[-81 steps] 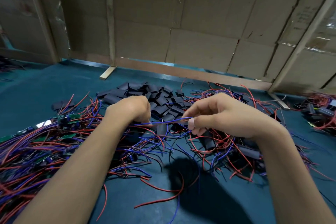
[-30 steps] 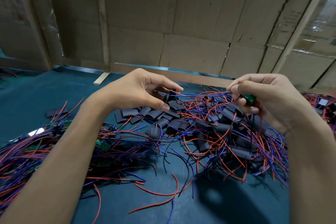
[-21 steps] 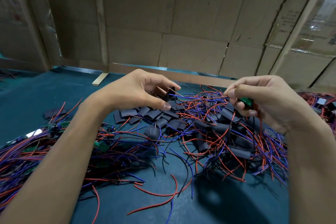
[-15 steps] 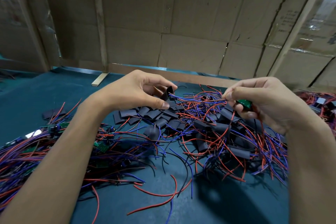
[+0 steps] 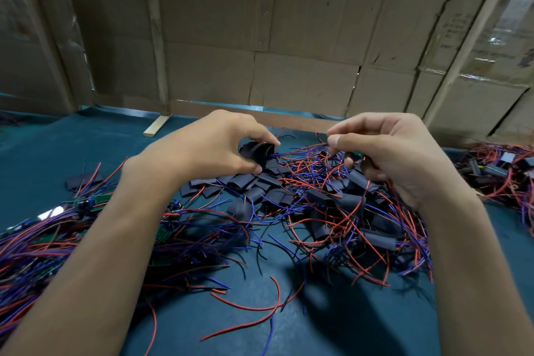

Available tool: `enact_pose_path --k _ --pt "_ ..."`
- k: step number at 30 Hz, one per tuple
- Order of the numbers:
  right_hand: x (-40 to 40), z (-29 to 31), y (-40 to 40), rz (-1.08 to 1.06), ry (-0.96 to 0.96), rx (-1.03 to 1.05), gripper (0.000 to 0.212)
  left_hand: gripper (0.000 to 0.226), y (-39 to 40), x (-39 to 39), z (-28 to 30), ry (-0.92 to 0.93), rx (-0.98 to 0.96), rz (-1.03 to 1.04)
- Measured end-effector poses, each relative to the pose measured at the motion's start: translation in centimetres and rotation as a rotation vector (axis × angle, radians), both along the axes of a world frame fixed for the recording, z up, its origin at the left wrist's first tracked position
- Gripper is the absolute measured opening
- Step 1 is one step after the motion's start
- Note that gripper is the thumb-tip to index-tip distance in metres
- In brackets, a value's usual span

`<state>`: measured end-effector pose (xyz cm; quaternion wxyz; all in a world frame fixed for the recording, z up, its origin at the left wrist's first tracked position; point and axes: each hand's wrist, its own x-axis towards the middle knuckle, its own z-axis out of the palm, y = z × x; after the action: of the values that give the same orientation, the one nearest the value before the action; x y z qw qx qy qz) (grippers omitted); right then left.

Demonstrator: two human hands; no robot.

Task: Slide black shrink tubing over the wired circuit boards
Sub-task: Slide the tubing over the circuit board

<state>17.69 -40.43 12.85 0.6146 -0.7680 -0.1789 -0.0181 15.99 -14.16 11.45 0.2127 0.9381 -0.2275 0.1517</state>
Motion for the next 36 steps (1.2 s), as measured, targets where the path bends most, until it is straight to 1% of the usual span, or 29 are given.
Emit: enact_pose_path --k 3,5,7,10,13,15,17,19,22,25,27,31,36 --pt "-0.2 -0.4 1.2 0.024 0.005 -0.023 0.005 0.047 -0.6 -0.2 0.1 -0.063 0.002 -0.029" --pt "-0.2 -1.0 2.4 0.059 0.008 -0.054 0.007 0.046 -1.4 -0.3 0.2 -0.084 -0.042 -0.082" --pt "-0.1 -1.6 3.6 0.073 -0.001 -0.102 0.012 0.042 -1.9 -0.4 0.2 -0.097 -0.084 -0.136" --pt "0.1 -2.0 4.1 0.093 0.037 -0.148 0.025 0.04 -1.9 -0.4 0.1 -0.12 -0.068 -0.133" --pt "0.1 -1.9 3.7 0.15 0.05 -0.068 0.036 0.042 -1.5 -0.5 0.2 -0.132 -0.087 -0.118" --pt "0.0 -2.0 3.7 0.199 0.067 0.049 0.036 0.043 -1.5 -0.5 0.3 -0.15 -0.08 -0.123" --pt "0.2 -2.1 3.8 0.183 0.089 0.151 0.037 0.045 -1.4 -0.5 0.3 -0.164 -0.071 -0.116" --pt "0.4 -2.0 3.7 0.125 0.094 0.218 0.04 0.047 -1.1 -0.5 0.3 -0.161 -0.078 -0.102" --pt "0.6 -1.9 3.5 0.083 0.067 0.252 0.041 0.047 -1.3 -0.4 0.3 -0.151 -0.065 -0.09" --pt "0.5 -2.1 3.5 0.051 0.07 0.247 0.045 0.048 -1.7 -0.4 0.2 -0.183 -0.068 -0.108" --pt "0.5 -2.1 3.4 0.043 0.064 0.227 0.043 0.047 -1.8 -0.3 0.1 -0.212 -0.066 -0.118" --pt "0.3 -1.8 3.3 0.033 -0.009 0.192 0.031 0.048 -2.0 -0.2 0.1 -0.258 -0.069 -0.13" --pt "0.2 -1.4 3.0 0.044 0.019 0.158 0.023 0.049 -1.9 -0.2 -0.1 -0.295 -0.136 -0.193"
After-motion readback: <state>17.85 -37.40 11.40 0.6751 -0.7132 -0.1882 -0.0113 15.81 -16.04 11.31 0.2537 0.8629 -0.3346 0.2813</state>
